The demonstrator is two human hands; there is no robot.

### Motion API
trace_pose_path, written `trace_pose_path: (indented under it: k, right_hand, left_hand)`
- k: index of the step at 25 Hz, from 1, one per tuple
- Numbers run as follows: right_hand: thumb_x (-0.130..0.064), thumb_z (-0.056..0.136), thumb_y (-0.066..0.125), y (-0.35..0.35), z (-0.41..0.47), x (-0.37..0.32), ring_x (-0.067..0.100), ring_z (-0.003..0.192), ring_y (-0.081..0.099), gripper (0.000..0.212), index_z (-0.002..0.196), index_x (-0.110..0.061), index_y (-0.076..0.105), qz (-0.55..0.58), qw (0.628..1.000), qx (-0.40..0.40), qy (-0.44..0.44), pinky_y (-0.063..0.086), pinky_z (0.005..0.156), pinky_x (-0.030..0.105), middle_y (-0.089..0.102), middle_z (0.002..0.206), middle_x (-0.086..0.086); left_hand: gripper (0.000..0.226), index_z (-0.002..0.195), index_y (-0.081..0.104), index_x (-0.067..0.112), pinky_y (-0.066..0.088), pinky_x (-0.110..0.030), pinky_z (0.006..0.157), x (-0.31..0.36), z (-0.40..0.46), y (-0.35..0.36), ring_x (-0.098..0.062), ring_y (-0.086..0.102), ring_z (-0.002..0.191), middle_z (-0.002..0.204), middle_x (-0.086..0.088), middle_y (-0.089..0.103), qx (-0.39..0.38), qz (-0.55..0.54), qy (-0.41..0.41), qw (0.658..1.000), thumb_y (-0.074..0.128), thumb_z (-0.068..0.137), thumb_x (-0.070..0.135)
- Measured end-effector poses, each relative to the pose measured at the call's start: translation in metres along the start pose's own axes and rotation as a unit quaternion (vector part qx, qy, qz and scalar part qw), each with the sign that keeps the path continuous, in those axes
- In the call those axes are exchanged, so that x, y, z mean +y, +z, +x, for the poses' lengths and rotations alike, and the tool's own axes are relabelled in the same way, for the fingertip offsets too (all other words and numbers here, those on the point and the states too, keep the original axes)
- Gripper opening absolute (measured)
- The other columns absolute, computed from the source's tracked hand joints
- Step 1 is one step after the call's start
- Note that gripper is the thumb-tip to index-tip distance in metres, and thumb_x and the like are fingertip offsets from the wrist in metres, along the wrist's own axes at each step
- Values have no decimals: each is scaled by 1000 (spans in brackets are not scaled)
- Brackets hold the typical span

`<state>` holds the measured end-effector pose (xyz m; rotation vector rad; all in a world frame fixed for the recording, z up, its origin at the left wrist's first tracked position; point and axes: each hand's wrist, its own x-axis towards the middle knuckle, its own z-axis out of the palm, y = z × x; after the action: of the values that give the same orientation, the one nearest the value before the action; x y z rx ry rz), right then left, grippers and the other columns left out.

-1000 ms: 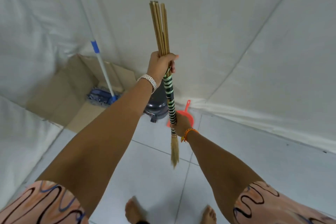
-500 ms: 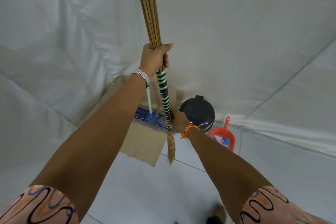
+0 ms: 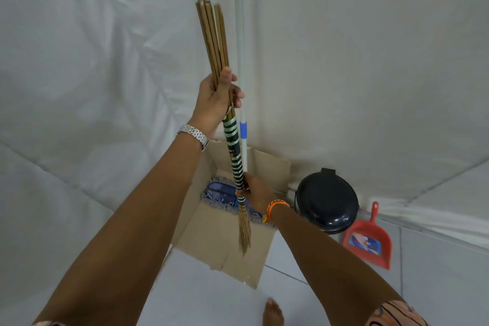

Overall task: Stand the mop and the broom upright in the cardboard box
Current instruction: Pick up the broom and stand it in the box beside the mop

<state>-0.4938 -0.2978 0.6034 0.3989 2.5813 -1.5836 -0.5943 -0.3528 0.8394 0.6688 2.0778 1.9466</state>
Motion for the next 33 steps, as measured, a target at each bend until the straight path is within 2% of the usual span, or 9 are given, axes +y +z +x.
trace_pose_path:
  k: [3,7,14,19,23,26,28,31,33]
  right_hand:
    - [-14,87,62,16,45,-14,23,94,58,30,116,-14,56,24,1000,11,10,49,87,39,67,105,8]
    - [-8,89,60,28,90,-31,25,93,56,26,115,-5,57,28,999,16,20,47,86,38,66,107,17]
    - [-14,87,64,56,167,-25,32,101,62,28,114,-9,56,1,999,11,37,51,92,45,68,108,15]
    - [-12,88,62,107,254,23,32,105,61,33,120,-7,55,-4,998,32,61,50,91,41,67,113,16]
    - [-15,89,60,163,331,86,30,105,60,36,125,-11,54,-8,995,38,90,45,85,35,67,116,14]
    - [-15,88,57,207,388,130,32,107,61,38,126,-18,54,-18,993,18,112,49,91,40,68,116,12]
    - [-16,85,54,237,419,151,36,103,63,42,127,-22,53,-38,991,20,123,51,89,43,70,113,13]
    - [-12,89,49,261,459,170,33,104,62,45,133,-18,50,-38,993,27,110,43,82,30,68,116,15]
    - [-11,90,48,266,485,183,31,105,61,43,132,-15,51,-30,993,25,114,40,81,28,67,117,15]
  left_hand:
    - [34,113,55,4,58,-26,68,-18,37,-26,-13,67,60,74,-4,73,-4,-22,13,1000,37,110,33]
    - [40,96,66,8,58,-25,67,-37,71,-47,-14,65,59,71,-4,69,1,-26,29,999,36,111,28]
    - [44,84,59,13,49,-26,54,-95,130,-80,-8,49,47,56,5,52,18,-29,20,999,29,112,31]
    - [46,82,59,13,48,-26,55,-195,174,-106,-10,51,50,57,5,54,0,-27,20,999,28,112,29]
    - [46,82,57,15,47,-26,57,-314,211,-141,-13,50,52,60,2,52,8,-25,13,1000,26,111,31]
    - [42,86,57,12,47,-27,60,-389,230,-163,-15,51,57,64,-2,52,10,-17,18,1000,27,110,31]
    - [40,90,58,13,49,-22,62,-428,241,-176,-14,54,60,68,-2,56,9,-11,21,1000,28,111,28]
    - [36,101,61,10,52,-20,68,-477,263,-194,-12,61,68,74,1,64,19,-9,24,1000,32,112,28]
    - [35,107,61,9,54,-27,74,-496,281,-203,-15,63,75,79,3,66,21,-10,38,999,35,110,31]
